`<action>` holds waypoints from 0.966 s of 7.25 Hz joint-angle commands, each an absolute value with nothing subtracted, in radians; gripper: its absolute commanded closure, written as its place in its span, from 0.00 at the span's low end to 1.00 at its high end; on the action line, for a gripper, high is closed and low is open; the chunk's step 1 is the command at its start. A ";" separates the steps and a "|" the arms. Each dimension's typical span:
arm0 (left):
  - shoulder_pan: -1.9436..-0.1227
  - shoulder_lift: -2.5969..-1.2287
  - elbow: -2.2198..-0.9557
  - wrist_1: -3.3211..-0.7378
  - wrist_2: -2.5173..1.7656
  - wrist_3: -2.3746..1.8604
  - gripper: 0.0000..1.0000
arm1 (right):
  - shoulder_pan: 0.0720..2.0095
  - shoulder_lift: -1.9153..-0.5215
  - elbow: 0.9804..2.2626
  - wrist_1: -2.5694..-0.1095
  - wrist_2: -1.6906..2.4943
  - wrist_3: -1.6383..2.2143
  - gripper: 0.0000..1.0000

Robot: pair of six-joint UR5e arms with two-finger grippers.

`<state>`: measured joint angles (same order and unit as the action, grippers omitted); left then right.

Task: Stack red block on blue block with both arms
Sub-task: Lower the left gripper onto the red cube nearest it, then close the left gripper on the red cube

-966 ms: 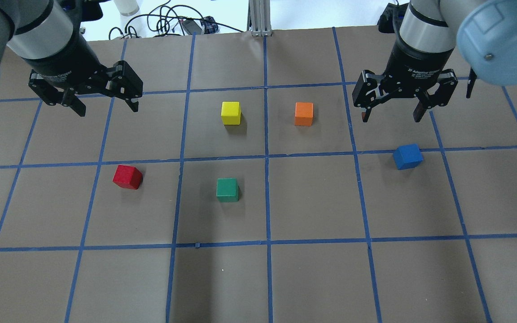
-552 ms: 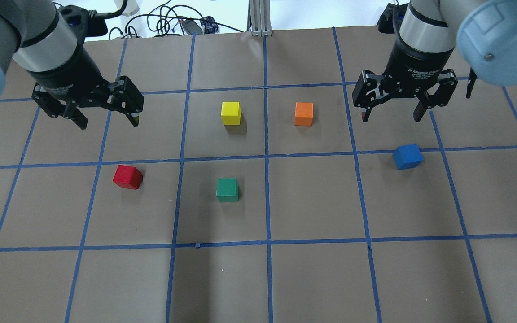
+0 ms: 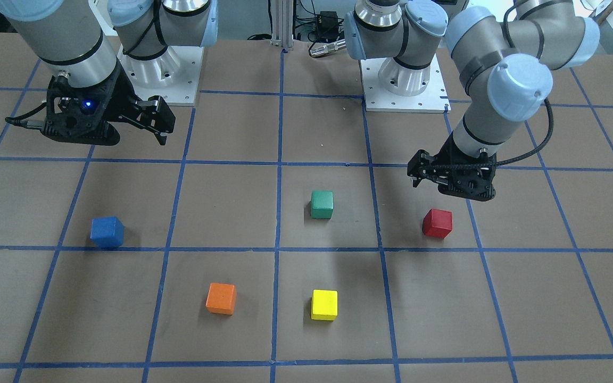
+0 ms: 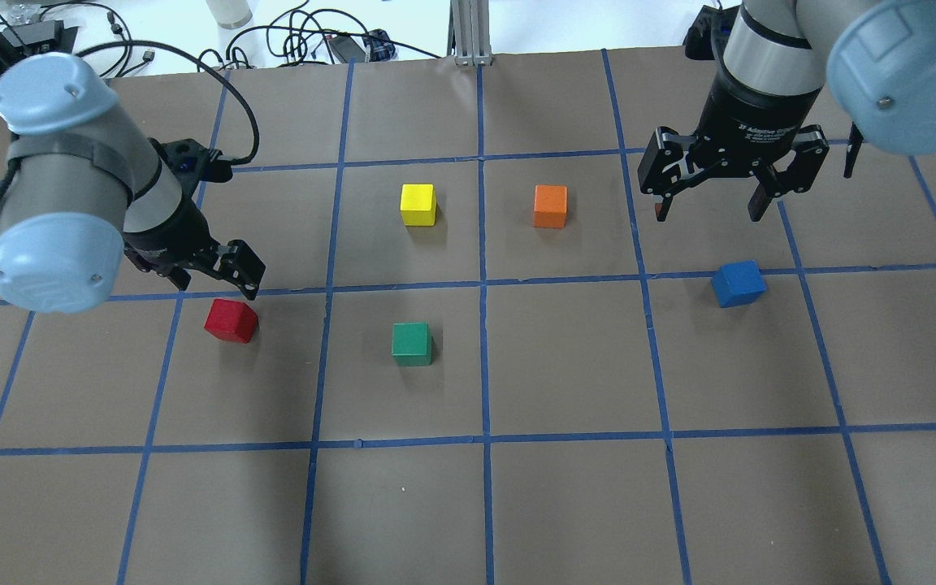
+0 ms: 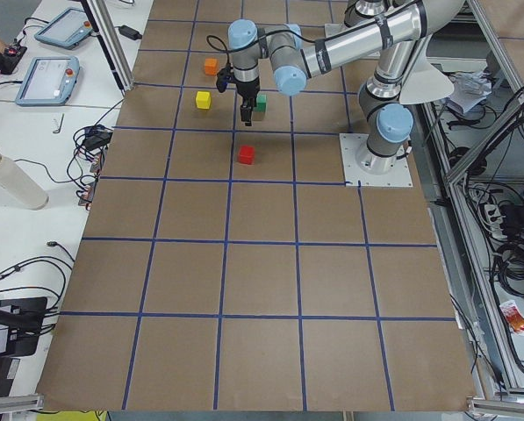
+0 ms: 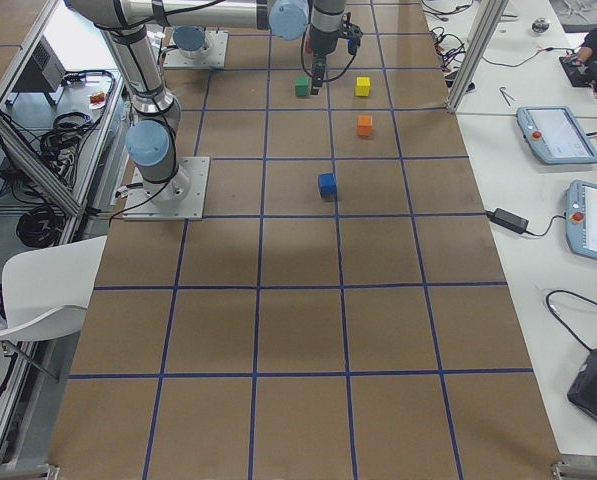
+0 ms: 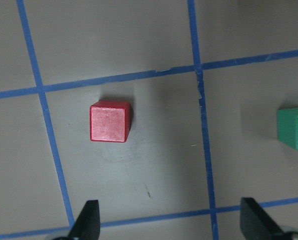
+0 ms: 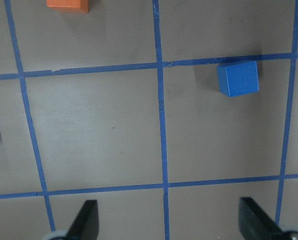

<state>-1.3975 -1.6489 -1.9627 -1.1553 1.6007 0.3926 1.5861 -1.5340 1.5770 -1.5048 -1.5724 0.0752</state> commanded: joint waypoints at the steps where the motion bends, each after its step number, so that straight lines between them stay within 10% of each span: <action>1: -1.342 -1.729 -2.058 -0.974 1.629 0.542 0.00 | 1.586 -1.534 1.577 -1.505 -1.572 0.075 0.00; 5: -1.308 -1.827 -2.094 -0.849 1.612 0.552 0.00 | 1.586 -1.534 1.580 -1.505 -1.574 0.075 0.00; 6: -1.316 -1.839 -2.091 -0.838 1.612 0.552 0.05 | 1.586 -1.534 1.580 -1.503 -1.577 0.075 0.00; 7: -1.322 -1.847 -2.091 -0.803 1.615 0.552 0.31 | 1.586 -1.534 1.582 -1.503 -1.577 0.075 0.00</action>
